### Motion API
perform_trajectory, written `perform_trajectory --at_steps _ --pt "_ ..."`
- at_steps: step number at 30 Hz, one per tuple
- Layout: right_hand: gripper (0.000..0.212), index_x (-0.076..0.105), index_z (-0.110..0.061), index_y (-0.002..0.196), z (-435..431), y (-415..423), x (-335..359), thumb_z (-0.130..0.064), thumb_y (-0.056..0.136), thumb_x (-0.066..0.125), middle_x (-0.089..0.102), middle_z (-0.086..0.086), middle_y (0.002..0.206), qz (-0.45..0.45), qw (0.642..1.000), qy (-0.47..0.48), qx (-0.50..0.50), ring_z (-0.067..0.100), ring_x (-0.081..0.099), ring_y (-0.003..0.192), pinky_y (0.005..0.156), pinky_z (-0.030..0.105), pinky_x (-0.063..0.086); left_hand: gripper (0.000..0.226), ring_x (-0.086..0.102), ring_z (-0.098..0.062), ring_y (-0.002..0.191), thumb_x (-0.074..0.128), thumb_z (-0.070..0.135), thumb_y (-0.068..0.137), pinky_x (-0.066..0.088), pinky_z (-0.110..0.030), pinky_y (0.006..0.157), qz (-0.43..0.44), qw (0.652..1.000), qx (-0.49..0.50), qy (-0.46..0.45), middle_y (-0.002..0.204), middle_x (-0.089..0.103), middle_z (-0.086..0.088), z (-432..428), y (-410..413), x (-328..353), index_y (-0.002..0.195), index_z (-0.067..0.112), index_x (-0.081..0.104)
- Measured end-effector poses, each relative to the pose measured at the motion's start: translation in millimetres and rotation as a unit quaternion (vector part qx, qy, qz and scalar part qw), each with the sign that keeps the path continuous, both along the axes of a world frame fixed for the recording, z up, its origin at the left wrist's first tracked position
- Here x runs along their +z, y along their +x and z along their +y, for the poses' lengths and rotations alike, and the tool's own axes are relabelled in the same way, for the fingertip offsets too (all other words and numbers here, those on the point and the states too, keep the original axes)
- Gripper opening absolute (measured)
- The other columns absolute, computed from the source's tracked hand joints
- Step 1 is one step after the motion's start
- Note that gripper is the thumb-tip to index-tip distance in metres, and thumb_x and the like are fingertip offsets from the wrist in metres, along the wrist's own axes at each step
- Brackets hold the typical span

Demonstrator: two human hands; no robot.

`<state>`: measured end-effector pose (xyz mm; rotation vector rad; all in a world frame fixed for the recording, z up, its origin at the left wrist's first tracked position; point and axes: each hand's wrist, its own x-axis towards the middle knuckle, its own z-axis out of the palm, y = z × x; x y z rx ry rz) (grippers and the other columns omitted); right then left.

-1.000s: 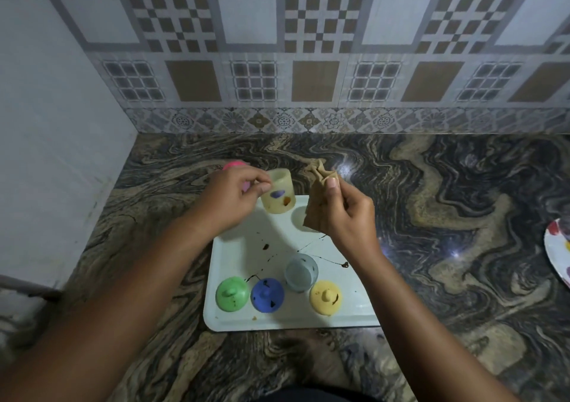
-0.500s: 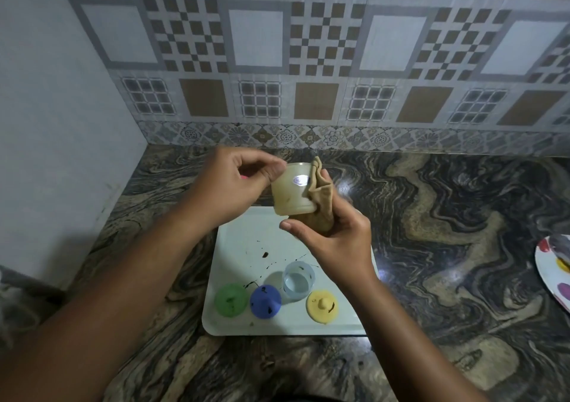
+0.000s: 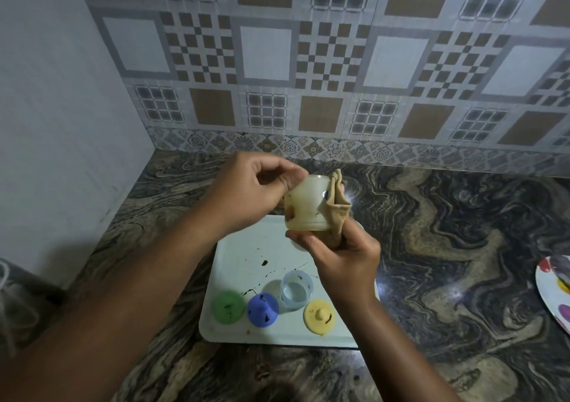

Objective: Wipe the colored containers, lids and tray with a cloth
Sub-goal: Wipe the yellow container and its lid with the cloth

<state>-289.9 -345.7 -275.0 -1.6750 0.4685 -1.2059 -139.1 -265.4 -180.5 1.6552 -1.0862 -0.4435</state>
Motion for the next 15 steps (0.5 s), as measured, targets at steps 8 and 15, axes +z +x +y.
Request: perform_trajectory --at_steps 8,15 --pt "0.057 0.071 0.012 0.113 -4 3 2 -0.031 0.078 0.085 0.072 0.02 0.12 0.011 0.995 -0.093 -0.043 0.026 0.07 0.114 0.097 0.035 0.058 0.006 0.072 -0.017 0.077 0.073 0.032 0.082 0.062 -0.037 0.064 -0.022 0.999 0.016 0.017 0.073 0.071 0.017 -5 0 7 0.077 0.03 0.072" --pt "0.02 0.074 -0.013 0.077 2 -5 13 -0.006 0.068 0.09 0.074 -0.008 0.07 -0.058 0.997 0.05 0.009 0.0 0.067 0.066 0.061 0.022 0.06 0.028 0.074 -0.007 0.087 0.065 0.036 0.083 0.059 -0.023 0.067 0.029 0.999 -0.039 0.003 0.096 0.077 0.012 0 -1 15 0.104 0.023 0.076"
